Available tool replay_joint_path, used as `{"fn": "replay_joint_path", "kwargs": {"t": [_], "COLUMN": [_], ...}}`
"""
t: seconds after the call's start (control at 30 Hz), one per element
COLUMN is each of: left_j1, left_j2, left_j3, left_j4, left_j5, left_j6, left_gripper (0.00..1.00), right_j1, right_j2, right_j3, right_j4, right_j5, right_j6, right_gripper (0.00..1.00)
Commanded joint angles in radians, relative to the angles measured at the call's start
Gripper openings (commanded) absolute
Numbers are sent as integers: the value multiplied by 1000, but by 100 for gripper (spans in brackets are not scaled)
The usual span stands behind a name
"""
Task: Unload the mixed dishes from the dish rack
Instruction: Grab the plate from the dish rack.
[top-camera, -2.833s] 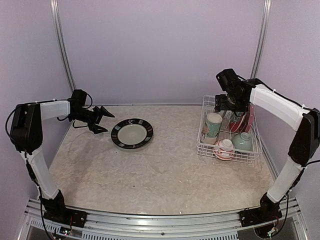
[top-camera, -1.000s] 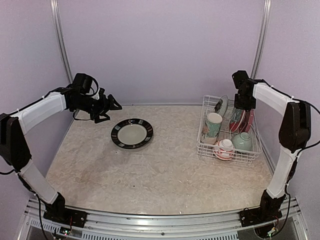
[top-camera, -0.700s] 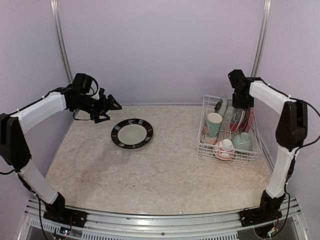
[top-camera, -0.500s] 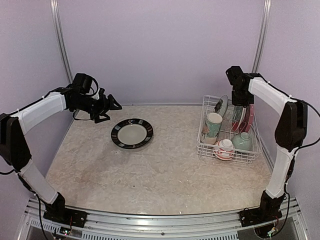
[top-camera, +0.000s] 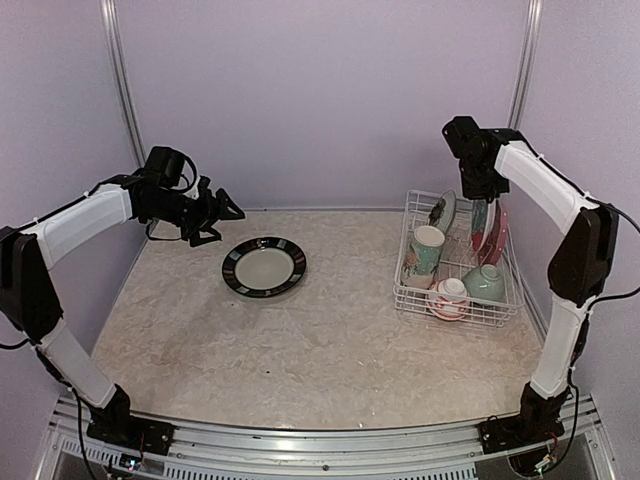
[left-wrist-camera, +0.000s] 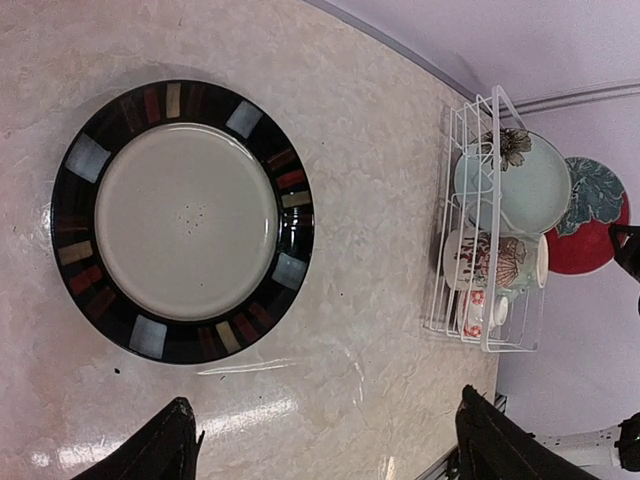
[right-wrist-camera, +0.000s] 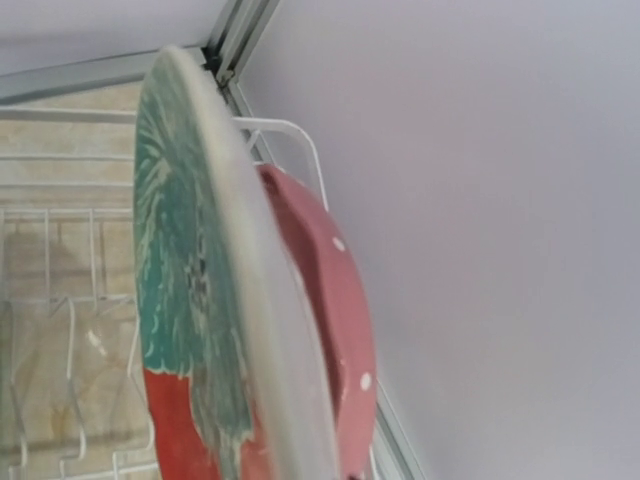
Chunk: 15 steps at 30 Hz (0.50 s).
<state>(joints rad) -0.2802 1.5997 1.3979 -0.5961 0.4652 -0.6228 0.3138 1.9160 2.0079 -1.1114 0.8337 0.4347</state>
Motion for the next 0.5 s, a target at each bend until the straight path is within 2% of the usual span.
{"fn": "replay_joint_path", "kwargs": {"t": [0.0, 0.07, 0.3, 0.47], "left_j1": [7, 6, 4, 7], "left_j2": [-9, -9, -1, 6], "left_j3": [21, 21, 22, 30], "left_j4": [-13, -12, -13, 7], "left_j5": [12, 16, 19, 109], "left_j6": [0, -2, 0, 11], "left_gripper": [86, 90, 92, 93], "right_j1": [15, 18, 18, -14], "right_j2": [-144, -190, -325, -511], "right_j3": [23, -12, -116, -314], "right_j4": [19, 38, 31, 205], "right_j5": [68, 46, 25, -194], "right_j6": [11, 9, 35, 21], "right_gripper": [0, 0, 0, 0]}}
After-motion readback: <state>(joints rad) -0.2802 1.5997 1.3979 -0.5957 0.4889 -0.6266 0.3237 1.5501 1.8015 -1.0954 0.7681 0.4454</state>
